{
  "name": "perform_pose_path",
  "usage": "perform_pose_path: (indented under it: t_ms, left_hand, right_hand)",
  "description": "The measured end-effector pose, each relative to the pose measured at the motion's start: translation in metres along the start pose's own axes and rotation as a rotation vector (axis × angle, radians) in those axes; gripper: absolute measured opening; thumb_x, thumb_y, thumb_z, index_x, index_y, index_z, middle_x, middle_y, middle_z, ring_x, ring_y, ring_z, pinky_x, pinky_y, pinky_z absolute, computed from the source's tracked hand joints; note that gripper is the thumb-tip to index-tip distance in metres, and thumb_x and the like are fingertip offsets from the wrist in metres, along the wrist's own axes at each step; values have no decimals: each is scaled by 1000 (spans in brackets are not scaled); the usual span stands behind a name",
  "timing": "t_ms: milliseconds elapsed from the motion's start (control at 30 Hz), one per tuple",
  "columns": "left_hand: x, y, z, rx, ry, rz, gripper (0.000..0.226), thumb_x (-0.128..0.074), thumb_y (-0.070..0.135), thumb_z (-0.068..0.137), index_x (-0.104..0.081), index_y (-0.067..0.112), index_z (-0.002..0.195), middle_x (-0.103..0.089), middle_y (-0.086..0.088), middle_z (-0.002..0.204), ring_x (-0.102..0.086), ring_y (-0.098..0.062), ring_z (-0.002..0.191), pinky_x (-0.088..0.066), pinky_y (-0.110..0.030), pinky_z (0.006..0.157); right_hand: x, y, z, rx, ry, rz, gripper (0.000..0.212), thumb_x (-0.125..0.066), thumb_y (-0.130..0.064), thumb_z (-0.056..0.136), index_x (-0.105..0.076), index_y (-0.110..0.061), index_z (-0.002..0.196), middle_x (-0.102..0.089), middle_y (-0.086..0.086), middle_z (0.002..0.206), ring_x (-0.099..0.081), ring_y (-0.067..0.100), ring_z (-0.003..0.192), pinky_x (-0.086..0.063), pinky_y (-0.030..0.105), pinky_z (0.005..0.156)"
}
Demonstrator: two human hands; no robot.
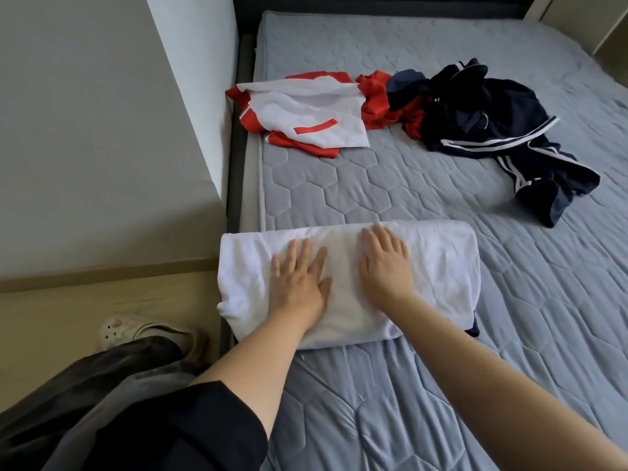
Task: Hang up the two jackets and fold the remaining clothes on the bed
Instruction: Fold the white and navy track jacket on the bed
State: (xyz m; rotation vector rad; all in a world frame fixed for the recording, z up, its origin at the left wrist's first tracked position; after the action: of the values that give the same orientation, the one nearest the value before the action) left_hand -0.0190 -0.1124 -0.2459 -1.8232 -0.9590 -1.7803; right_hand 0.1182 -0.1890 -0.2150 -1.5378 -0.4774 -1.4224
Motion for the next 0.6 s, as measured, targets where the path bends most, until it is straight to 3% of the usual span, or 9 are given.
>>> perform_pose_path:
  t_ms: [67, 167, 367, 433, 533, 600]
  left_hand:
    - [-14, -4, -2, 25, -13, 4, 58, -16, 50, 97, 4, 34, 150, 12, 3, 159, 15, -21, 144, 12, -48, 113]
    - [-26, -8, -3, 33, -2, 37, 60, -14, 51, 96, 12, 34, 148, 16, 3, 158, 19, -19, 143, 13, -48, 112]
    - [-30, -8, -1, 19, 14, 38, 60, -11, 51, 96, 17, 34, 146, 19, 3, 157, 21, -19, 143, 14, -46, 112]
    - [-29, -10, -2, 8, 12, 30, 60, -11, 52, 96, 18, 34, 146, 19, 3, 157, 21, -18, 143, 14, -46, 113]
    - [-23, -9, 2, -2, -23, 25, 60, -14, 51, 96, 10, 33, 149, 13, 3, 158, 17, -18, 144, 10, -46, 114]
    - [-9, -10, 9, -18, 10, 28, 56, -20, 45, 97, -15, 28, 149, -8, 0, 159, 0, -19, 145, -3, -46, 114]
  right_hand:
    - [-18, 13, 8, 12, -118, -106, 54, -29, -33, 98, -19, -18, 149, -10, 3, 159, -4, 19, 146, 3, 45, 116]
    - [-25, 54, 15, -97, -199, -216, 58, -17, -43, 98, -9, -22, 151, -5, -4, 159, 1, 10, 146, 9, 48, 114]
    - [-28, 76, 10, -191, -122, -177, 58, -16, -39, 97, -9, -22, 151, -1, -4, 159, 6, 7, 145, 15, 42, 113]
    - [-23, 86, 7, -365, -66, -130, 58, -17, -38, 97, -7, -23, 151, 1, 1, 160, 7, 13, 146, 15, 42, 113]
    - [-10, 104, 6, -628, -122, -79, 60, -16, -37, 97, -4, -16, 152, 1, 3, 160, 4, 20, 146, 7, 49, 116]
    - [-4, 101, 10, -672, -173, -102, 61, -16, -35, 97, -3, -13, 152, 2, 4, 160, 3, 21, 146, 6, 51, 116]
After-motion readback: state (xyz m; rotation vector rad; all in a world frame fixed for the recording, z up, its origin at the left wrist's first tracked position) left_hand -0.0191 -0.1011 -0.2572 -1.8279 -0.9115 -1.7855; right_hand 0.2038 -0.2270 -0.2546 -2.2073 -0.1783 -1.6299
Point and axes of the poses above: each hand's wrist, its own z-axis towards the middle knuckle, its own x-axis out of the back of the hand, y = z × x, the point moved 3 cm from there along z, towards the middle knuckle
